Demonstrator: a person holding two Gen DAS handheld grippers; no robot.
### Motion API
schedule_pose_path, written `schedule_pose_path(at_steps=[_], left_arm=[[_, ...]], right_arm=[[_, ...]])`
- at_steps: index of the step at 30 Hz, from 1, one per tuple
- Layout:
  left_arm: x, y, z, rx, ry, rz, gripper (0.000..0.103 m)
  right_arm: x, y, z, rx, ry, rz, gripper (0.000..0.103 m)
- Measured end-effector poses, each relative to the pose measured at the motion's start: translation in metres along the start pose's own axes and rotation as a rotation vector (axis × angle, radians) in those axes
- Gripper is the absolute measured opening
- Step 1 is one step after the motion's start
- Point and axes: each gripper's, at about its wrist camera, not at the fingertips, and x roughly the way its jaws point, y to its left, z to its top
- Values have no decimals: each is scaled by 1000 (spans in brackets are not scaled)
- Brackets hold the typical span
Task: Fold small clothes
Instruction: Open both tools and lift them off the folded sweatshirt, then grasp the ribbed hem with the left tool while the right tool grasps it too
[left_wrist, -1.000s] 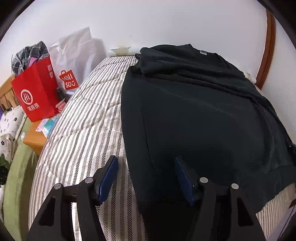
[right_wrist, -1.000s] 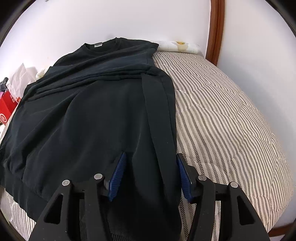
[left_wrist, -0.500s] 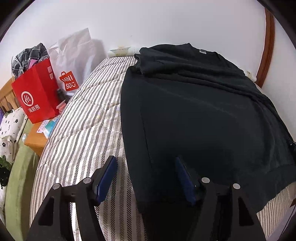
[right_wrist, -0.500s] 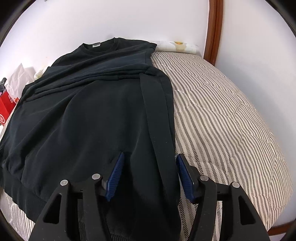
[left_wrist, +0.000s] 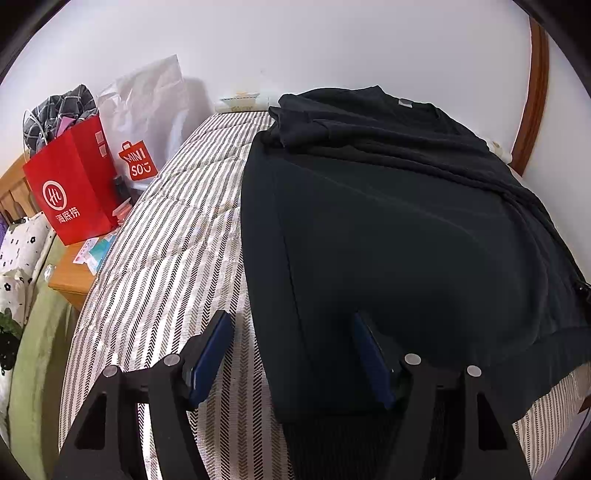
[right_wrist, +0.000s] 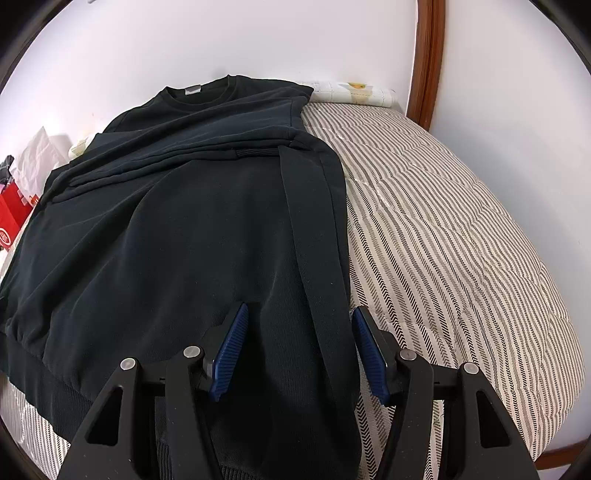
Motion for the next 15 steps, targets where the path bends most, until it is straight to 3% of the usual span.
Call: schedule_pose_path(at_steps=[11,15], left_arm=[[-4,-2,-4,21,-4,0,66],[-12,-3,-11,64,-3,-53,50]], right_arm=[[-5,-3,-5,-2,4,43,58],[-12,-3,-16,-21,-21,53,58]])
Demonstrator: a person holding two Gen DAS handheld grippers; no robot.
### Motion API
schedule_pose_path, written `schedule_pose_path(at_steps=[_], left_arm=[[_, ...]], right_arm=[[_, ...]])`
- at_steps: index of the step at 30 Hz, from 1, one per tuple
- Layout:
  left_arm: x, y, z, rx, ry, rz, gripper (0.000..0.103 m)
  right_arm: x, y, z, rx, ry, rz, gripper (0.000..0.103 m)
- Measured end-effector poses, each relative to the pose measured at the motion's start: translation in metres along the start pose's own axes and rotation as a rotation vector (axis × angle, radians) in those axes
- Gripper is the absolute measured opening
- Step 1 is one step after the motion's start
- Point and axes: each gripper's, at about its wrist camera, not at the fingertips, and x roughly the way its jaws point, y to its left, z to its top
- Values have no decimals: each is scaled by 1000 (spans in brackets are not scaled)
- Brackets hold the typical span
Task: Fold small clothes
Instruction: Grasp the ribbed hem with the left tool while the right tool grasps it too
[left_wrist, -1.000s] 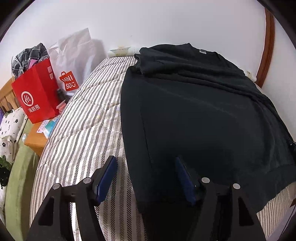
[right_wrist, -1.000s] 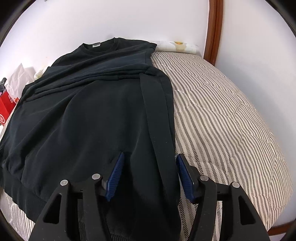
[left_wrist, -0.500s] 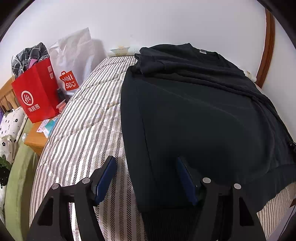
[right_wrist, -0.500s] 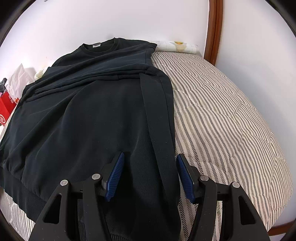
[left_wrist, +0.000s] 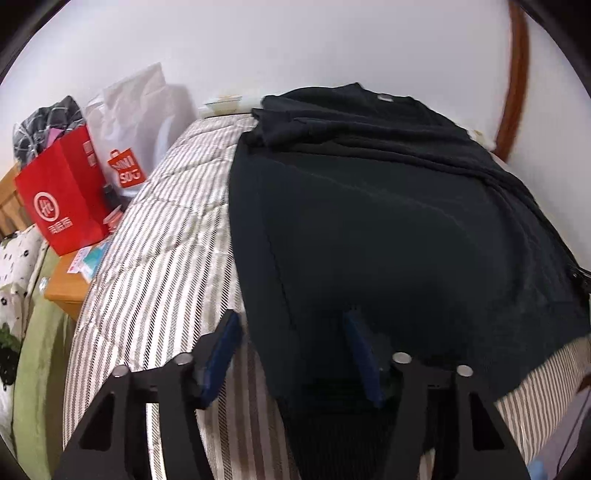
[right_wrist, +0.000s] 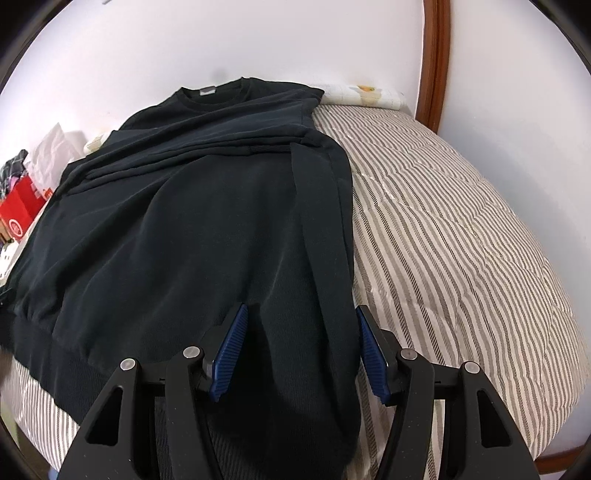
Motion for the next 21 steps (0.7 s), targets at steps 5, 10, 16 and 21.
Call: schedule_pose_path(at_steps=[5,10,16,21], left_arm=[[0,-2,5,-60,10,-38,24],[1,2,6,-108,9,-46,11],[-20,9,5,-99,0,-109,8],[-39,5,3,-97,-21,-152,8]], right_arm=[[5,6,8,-8,14,1,48],[4,13,9,-74,-4,80,9],[-20,-18,6,12,-64,157,8],[-46,-18,4,-23,-123,149,8]])
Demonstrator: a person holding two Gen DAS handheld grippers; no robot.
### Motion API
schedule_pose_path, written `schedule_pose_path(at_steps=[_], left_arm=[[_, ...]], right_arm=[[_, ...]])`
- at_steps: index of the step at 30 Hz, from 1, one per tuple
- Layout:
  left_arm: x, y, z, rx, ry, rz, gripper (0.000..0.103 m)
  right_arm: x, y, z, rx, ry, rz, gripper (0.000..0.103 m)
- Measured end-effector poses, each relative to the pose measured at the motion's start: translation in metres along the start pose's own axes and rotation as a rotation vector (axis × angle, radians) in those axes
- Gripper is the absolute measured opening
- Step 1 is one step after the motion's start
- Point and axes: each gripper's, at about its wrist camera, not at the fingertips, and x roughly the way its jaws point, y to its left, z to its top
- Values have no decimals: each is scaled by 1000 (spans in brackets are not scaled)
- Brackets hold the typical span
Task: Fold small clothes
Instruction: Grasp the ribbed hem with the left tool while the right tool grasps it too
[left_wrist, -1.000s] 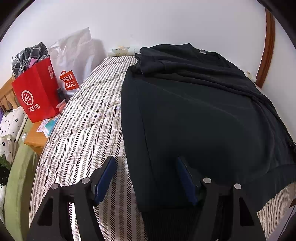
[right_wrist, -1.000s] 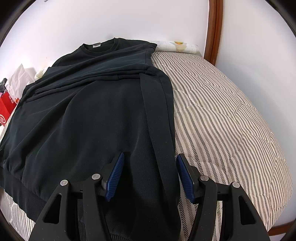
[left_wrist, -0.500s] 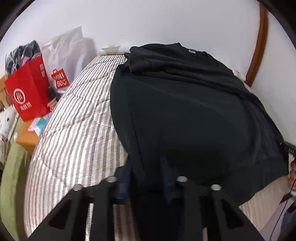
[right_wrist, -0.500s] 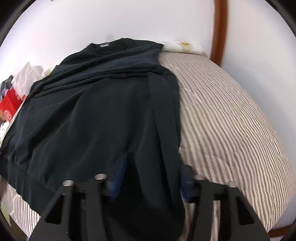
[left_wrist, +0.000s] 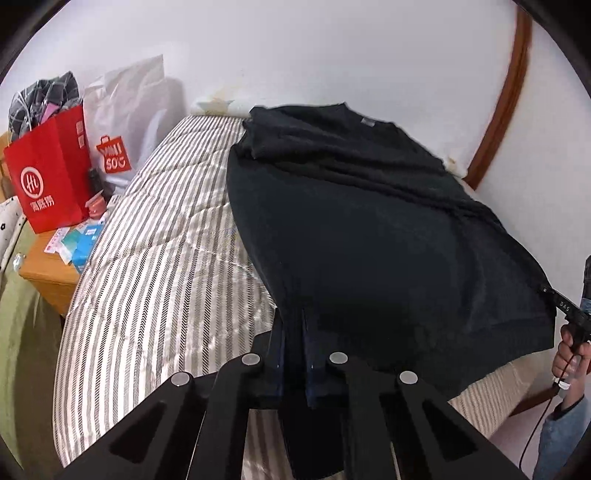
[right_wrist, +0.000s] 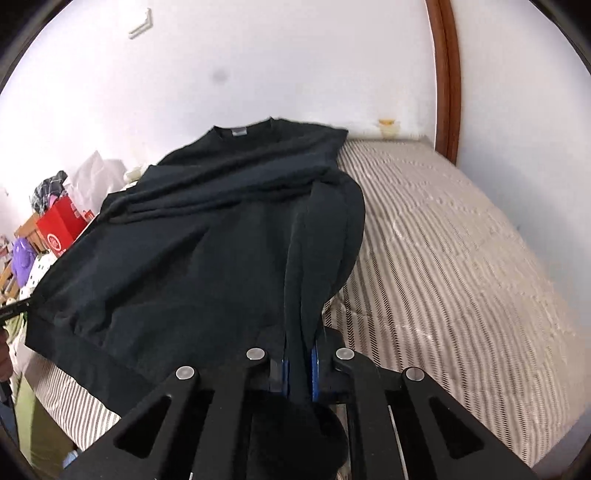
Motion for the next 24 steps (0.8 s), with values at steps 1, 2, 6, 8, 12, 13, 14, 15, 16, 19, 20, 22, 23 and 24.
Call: schedule_pose_path(at_steps=[1,2,6,8,12,13,14,15,16,19,20,22,23,24], left_arm=[[-4,-2,-1,6,-6,-6,8],[-10,-3,-3,12,-8,-14,8],[-29,-10,-6,51,-54,-40,8],[-35,-11,-1,46,-81,-58,8],[-40,-11,19,24,-129,-79,8],[-43,-11,24,21,-146,-79,8],[-45,-12,33,19,-171,-80,8],[-46,-11,40,20,-191,-79,8],[-48,-10,50,18,-217,-74,8],[-47,-10,71,9,-264,-69,8],[-45,-8,82,-5,-282,-64,8],[-37,-7,96,-25,-294,-51,8],[-31,-7,107,-33,-296,-39,8],[-27,-8,113,-32,-298,-29,8]], right_arm=[[-5,1,-1,-10,-9,0,8],[-11,2,-2,-21,-18,1,8],[-28,-4,0,-14,-36,32,8],[-29,-6,6,2,-37,37,8],[-34,-4,26,22,-77,36,8],[-35,-3,34,32,-95,40,8],[-35,-2,43,42,-109,42,8],[-36,-2,49,47,-117,45,8],[-36,-2,59,52,-129,52,8],[-36,-5,82,73,-162,67,8],[-33,-5,91,83,-170,69,8],[-27,-6,108,99,-186,71,8],[-21,-6,119,100,-195,68,8],[-17,-5,126,100,-201,64,8]])
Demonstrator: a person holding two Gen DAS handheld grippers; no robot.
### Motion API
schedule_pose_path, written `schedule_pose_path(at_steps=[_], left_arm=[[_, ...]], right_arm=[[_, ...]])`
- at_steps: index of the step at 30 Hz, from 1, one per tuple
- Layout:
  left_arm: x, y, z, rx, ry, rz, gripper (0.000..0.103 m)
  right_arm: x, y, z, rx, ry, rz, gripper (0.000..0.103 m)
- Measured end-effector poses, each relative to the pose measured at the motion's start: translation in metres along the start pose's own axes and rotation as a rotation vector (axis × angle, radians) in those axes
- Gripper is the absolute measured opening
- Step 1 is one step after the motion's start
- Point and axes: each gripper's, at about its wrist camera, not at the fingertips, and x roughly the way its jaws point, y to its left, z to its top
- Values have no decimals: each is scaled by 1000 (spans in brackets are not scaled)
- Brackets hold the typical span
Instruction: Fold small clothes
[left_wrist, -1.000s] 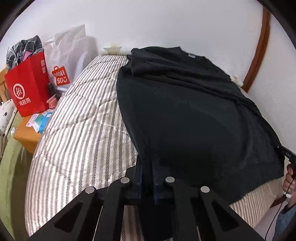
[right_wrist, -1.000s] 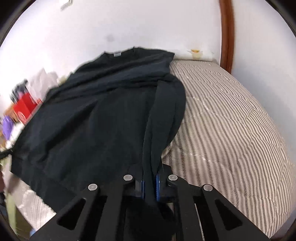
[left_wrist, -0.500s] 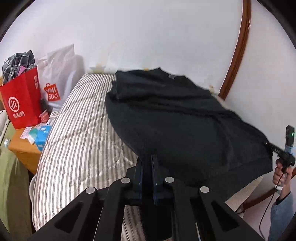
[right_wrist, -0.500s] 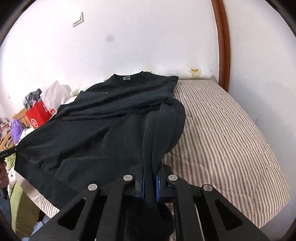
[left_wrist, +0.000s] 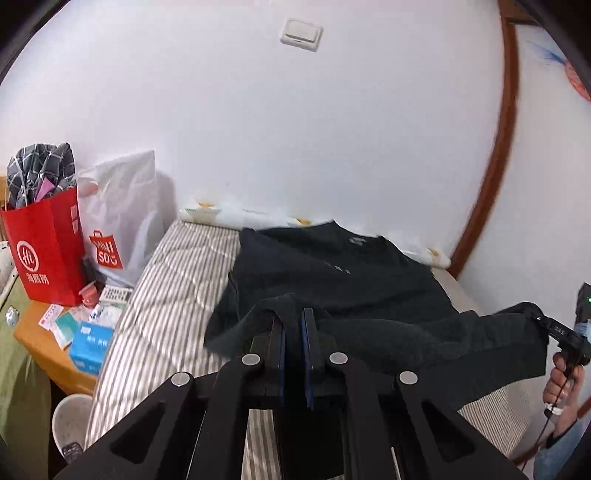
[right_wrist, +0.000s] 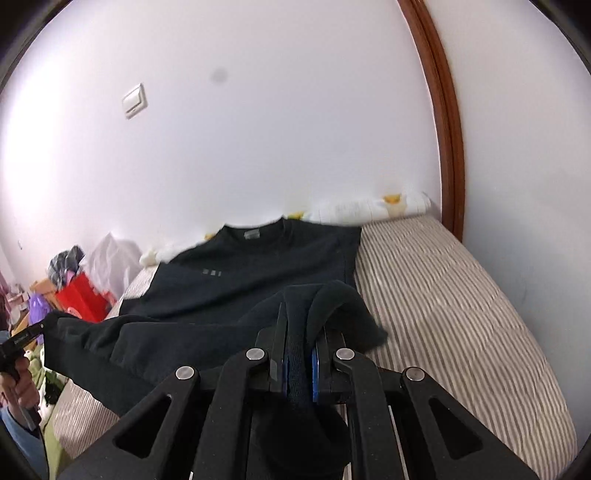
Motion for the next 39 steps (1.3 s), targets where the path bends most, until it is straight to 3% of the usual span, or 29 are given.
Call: schedule_pose_path(at_steps=[6,13,21,26,29,31,33,35,39], left_arm=[[53,-11,35,46,2,93,8],[127,-5,56,39,57,145,8],[192,4,43,86,125,210,8],[214,14,33,79,186,223,10],[213,14,34,84,202,220,12],[207,13,35,89,212,201,17],[196,13,33,97,213,181,39],[180,16,25,108,200,180,49],[154,27,2,100,221,163,58]], right_arm=[[49,6,33,-8,-4,-19,8],[122,-2,58,20,58,-14,8],[206,-22,49,59,181,-33,9],[234,-31,36,88,253,-62,11],[234,-35,31,91,286,-62,13],[222,-33,32,65,292,-64,24],[200,-34,32,35,278,-47,36],[176,-34,30,-8,257,-26,38],[144,-46,25,-45,238,-98,38]])
